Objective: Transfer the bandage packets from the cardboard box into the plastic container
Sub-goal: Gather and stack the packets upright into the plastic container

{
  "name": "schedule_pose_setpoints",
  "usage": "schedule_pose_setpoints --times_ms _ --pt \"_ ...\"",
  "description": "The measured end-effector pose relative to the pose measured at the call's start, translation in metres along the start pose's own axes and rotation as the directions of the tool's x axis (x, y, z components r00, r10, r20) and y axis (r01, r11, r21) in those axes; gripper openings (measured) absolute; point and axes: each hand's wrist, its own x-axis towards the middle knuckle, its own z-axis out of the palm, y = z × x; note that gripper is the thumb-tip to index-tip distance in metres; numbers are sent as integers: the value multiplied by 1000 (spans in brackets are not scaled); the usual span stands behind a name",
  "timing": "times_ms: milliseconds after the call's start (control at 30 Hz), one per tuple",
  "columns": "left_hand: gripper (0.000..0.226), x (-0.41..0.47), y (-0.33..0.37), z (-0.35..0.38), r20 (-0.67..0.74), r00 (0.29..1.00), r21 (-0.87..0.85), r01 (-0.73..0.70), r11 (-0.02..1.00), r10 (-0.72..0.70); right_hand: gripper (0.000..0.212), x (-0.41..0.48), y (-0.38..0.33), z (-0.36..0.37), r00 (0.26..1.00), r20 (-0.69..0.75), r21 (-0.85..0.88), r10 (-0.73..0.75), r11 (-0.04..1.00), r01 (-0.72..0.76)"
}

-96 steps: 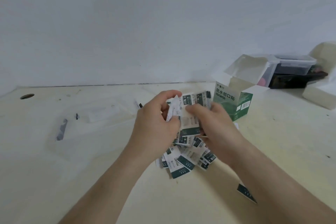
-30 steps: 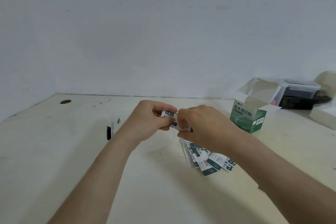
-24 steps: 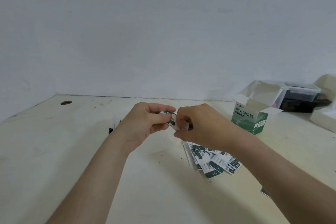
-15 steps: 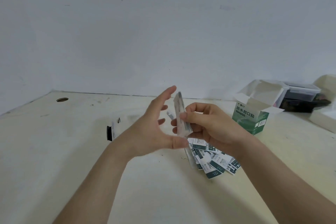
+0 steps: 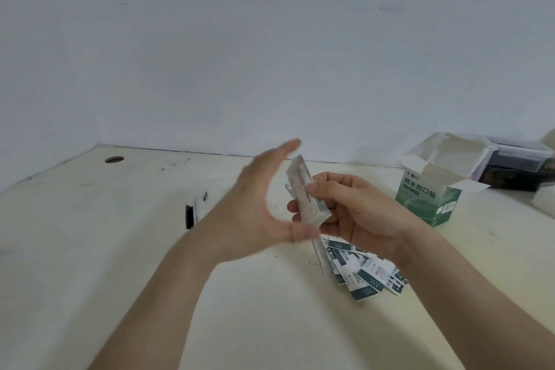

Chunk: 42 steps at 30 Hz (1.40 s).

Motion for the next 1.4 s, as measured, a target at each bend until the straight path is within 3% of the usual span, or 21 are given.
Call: schedule_pose_setpoints --times_ms 100,167,267,333,400,533,633,700,800,1000,1133,1400 --pt "44 7 -15 -36 -379 920 67 131 989 -97 14 7 -15 4 999 -39 -164 -28 986 21" --pt "32 10 -30 -52 -481 856 246 338 909 -188 15 12 -24 9 998 -35 -276 -55 960 43" --pt "30 6 -55 -54 -311 857 344 504 793 -410 16 26 -33 23 993 -56 -464 -104 883 66" --pt "28 1 -61 -52 -292 853 311 513 800 -434 19 43 -33 34 987 -81 -609 -140 791 62" --pt "29 1 -61 -57 -344 844 253 505 825 -411 19 61 -31 44 988 -76 -778 -133 627 25" --pt "26 -1 -62 -67 -259 845 146 512 846 -467 24 81 -17 66 995 -12 -984 99 173 -29" --pt "22 -7 -66 -71 -218 853 42 493 869 -474 29 92 -1 75 968 -9 -1000 251 -12 -6" --pt "22 -10 -68 -70 -221 856 -23 475 880 -468 28 98 9 79 944 -16 -998 329 -70 7" --pt "24 -10 -72 -66 -223 859 -40 464 885 -461 28 103 18 86 934 -9 -998 357 -67 16" --pt "25 -9 -72 -64 -226 862 -104 443 891 -454 24 112 23 89 932 -25 -974 362 200 -104" --pt "24 -9 -71 -63 -234 862 -110 436 893 -449 21 113 22 83 936 -98 -945 339 263 -194" --pt "21 -7 -74 -55 -338 841 -123 406 906 -423 24 107 19 83 914 -102 -849 392 444 -285"
